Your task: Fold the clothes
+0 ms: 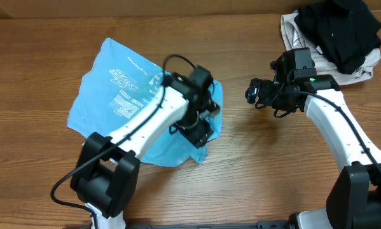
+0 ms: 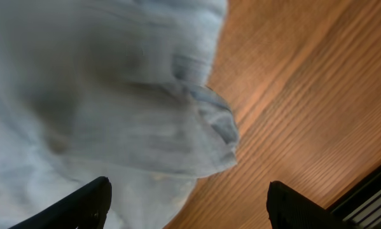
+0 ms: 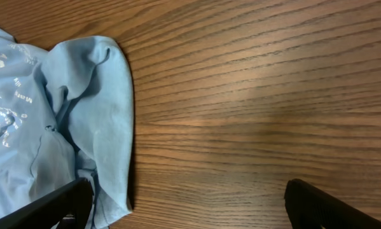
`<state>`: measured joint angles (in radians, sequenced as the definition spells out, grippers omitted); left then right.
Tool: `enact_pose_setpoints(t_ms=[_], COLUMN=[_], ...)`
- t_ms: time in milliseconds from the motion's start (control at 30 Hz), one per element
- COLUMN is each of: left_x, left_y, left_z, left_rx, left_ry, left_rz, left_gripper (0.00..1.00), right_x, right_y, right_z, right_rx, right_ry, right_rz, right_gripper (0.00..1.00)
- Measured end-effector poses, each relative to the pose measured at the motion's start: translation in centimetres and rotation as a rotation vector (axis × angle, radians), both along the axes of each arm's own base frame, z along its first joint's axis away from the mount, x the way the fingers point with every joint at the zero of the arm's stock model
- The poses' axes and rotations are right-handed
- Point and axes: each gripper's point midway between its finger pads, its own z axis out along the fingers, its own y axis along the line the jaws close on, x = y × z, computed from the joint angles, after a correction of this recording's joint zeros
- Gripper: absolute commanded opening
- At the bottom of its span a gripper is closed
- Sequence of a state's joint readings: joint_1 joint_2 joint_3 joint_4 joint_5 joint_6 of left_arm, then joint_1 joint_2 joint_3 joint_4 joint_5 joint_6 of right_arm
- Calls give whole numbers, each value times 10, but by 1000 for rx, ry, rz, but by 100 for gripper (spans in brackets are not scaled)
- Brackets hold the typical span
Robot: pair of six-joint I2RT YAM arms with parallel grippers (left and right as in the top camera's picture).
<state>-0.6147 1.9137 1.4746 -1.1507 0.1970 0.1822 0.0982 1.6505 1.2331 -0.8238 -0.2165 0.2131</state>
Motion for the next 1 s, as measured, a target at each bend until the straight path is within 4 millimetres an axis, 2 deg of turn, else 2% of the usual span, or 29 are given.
enact_pose_setpoints(t_ms=[200, 500, 633, 733, 867, 1000], left_x=[-23, -29, -31, -31, -29, -29], left_y=[-3, 6, 16, 20, 20, 21], left_z=[-17, -45, -62, -67, -67, -67], left_rx=[82, 118, 143, 156, 161, 167], left_ry=[-8, -37, -58, -67, -79, -78], left_rz=[-99, -145, -169, -182, -190, -187], left_gripper=[80, 85, 79, 67, 4, 4], right_x=[0, 1, 1, 1, 1, 1], right_y=[-2, -3, -3, -3, -3, -3], right_z=[0, 0, 0, 0, 0, 0], right_rx=[-11, -13, -13, -13, -13, -13], right_ry=[-1, -2, -2, -2, -2, -3], right_rz=[-5, -6, -6, -6, -6, -6], right_gripper=[100, 100, 100, 100, 100, 100])
